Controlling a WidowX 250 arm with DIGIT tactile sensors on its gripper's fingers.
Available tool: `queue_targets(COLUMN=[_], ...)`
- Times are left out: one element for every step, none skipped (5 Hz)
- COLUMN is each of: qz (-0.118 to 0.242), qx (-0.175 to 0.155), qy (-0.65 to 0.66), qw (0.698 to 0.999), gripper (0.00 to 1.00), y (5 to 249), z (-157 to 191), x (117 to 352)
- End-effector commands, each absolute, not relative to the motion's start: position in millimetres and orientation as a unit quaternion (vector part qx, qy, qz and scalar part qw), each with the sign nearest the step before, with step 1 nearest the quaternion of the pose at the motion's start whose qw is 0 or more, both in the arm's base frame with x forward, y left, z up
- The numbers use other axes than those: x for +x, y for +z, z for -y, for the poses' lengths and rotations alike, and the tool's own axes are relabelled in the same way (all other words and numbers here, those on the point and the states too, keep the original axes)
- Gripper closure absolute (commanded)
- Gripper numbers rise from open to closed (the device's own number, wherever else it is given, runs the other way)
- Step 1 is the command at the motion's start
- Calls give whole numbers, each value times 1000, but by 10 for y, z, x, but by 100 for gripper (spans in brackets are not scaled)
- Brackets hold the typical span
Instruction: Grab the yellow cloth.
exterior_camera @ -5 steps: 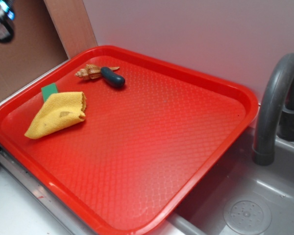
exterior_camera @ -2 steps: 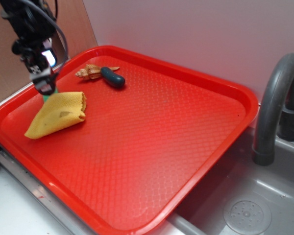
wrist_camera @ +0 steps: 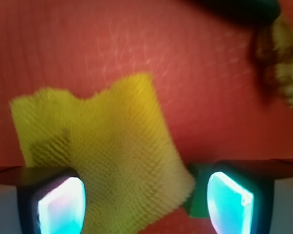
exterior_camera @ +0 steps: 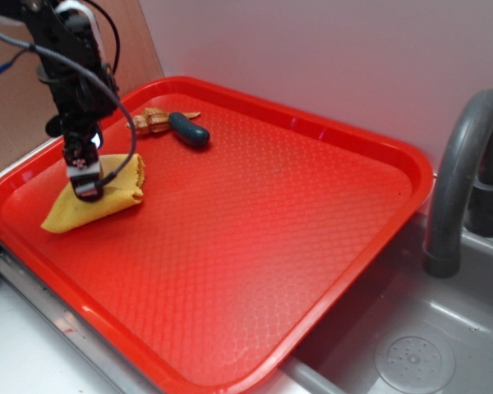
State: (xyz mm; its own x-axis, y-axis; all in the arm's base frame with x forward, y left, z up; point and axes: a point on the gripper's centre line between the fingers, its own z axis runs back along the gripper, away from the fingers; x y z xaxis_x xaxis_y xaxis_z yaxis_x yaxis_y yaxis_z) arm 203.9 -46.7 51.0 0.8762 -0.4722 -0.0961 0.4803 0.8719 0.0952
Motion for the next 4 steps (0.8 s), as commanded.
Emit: queue_targets(qz=[-55,-75,-60,-40], qx=[64,77,86,102], qy=[-248,-251,-242,-210], qw=[965,962,965,972], gripper=[0,100,100,100], y=[374,315,496,904], z=[485,522,602,696], x=[1999,1972,1981,2066])
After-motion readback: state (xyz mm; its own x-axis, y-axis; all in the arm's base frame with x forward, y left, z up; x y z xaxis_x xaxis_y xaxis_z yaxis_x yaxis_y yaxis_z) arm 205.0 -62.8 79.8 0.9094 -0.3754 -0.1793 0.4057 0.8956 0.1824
